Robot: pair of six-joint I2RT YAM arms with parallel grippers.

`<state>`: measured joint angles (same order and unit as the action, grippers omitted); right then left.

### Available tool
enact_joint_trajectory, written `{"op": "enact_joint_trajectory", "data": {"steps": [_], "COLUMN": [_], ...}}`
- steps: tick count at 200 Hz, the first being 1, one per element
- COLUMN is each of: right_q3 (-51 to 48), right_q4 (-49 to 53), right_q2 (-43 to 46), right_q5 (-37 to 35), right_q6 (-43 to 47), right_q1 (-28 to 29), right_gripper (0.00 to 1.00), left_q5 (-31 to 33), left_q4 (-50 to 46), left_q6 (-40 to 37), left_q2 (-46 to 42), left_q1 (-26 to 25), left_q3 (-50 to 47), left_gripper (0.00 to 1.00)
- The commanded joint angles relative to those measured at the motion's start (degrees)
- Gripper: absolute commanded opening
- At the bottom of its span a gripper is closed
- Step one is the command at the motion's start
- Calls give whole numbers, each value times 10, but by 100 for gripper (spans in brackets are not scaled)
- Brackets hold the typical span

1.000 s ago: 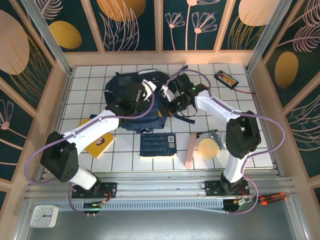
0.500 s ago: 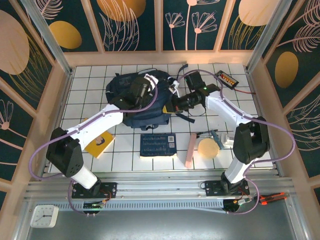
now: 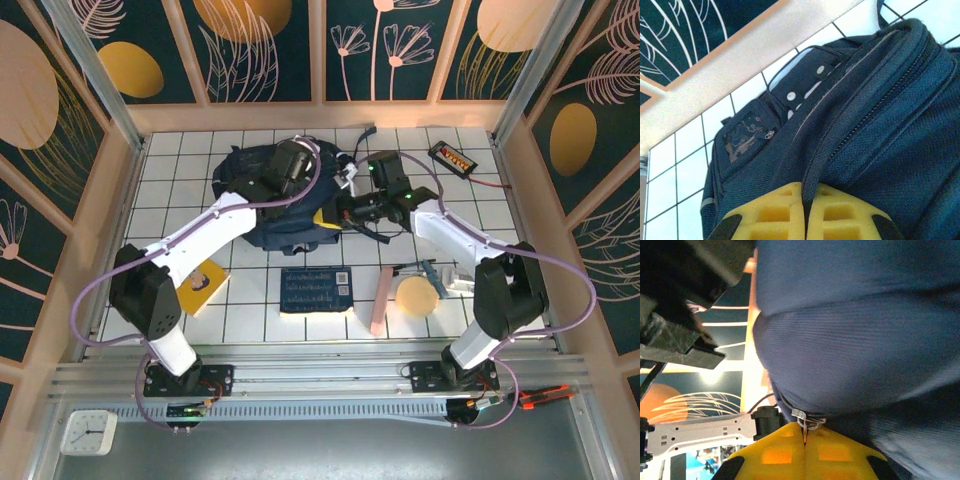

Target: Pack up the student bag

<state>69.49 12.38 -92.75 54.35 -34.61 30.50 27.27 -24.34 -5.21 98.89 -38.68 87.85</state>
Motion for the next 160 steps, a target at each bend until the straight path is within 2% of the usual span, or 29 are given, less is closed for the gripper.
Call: {"op": "enact_joint_trajectory", "data": {"steps": [1, 26, 61, 85, 106, 132, 134, 136, 148, 160], "right_q3": [39, 56, 29, 35, 31, -9, -12, -17, -31, -50], "right_q4": [-30, -56, -168, -153, -106, -78, -76, -72, -51, -35], "right_q2": [-26, -42, -54, -65, -47, 12, 16, 24, 53, 88], "right_q5": [23, -4, -37, -51, -79, -107, -108, -109, -120, -133], "right_q6": [-29, -46, -117, -114, -99, -93, -93, -93, -93, -94], "right_q1": [44, 61, 92, 93, 82, 58, 56, 54, 41, 25], "right_gripper": [0, 0, 0, 0, 20, 35, 39, 51, 63, 69], "left_q5": [3, 6, 14, 13, 8, -14, -16, -17, -22, -25], "left_q4": [25, 22, 21, 25, 50, 95, 98, 100, 113, 116], "left_q6": [54, 62, 76, 75, 51, 9, 5, 3, -13, -25], "left_q2": [22, 23, 15, 9, -12, -58, -61, -64, -77, -85], "left_q1": [-15, -21, -21, -21, -20, -20, -20, -20, -20, -20], "left_q3": [49, 49, 44, 38, 7, -50, -55, -58, -76, -86], "left_gripper": [0, 0, 0, 0, 0, 0, 0, 0, 0, 0]}}
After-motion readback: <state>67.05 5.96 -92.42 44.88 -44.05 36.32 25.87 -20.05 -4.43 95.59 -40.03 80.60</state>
